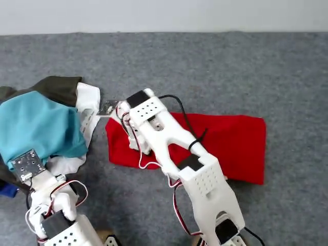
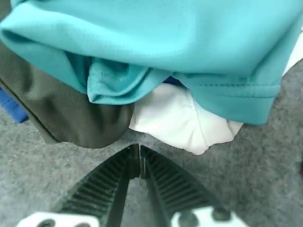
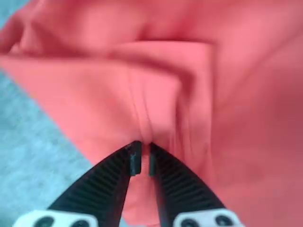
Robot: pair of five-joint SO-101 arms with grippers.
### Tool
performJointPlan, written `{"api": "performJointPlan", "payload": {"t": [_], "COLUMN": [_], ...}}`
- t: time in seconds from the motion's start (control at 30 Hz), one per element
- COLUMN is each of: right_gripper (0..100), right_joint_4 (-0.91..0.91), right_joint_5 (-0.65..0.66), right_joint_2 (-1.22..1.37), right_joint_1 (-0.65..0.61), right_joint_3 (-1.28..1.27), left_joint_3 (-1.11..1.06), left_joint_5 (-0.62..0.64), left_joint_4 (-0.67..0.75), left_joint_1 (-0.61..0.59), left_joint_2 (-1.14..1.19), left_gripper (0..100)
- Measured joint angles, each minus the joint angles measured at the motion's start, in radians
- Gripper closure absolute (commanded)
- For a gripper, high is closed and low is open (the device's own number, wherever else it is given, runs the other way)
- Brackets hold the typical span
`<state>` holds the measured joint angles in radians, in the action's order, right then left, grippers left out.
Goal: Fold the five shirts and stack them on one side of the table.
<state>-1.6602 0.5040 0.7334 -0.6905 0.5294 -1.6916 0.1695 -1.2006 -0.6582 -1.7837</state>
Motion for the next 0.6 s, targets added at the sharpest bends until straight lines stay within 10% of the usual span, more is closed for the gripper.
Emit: {"api": "performJointPlan", "payload": {"t": [0.6], "right_gripper": [98.9], "right_joint_4": [-0.094], "right_joint_5": [-0.103], "right_joint_2": [-0.221], "right_joint_1": [0.146], "right_joint_3": [0.075], "left_joint_3": [0.000], "left_joint_5": [0.000], "left_joint_4": [0.000], "left_joint_1": [0.000], "left_joint_2": [0.000], "left_gripper": [98]}}
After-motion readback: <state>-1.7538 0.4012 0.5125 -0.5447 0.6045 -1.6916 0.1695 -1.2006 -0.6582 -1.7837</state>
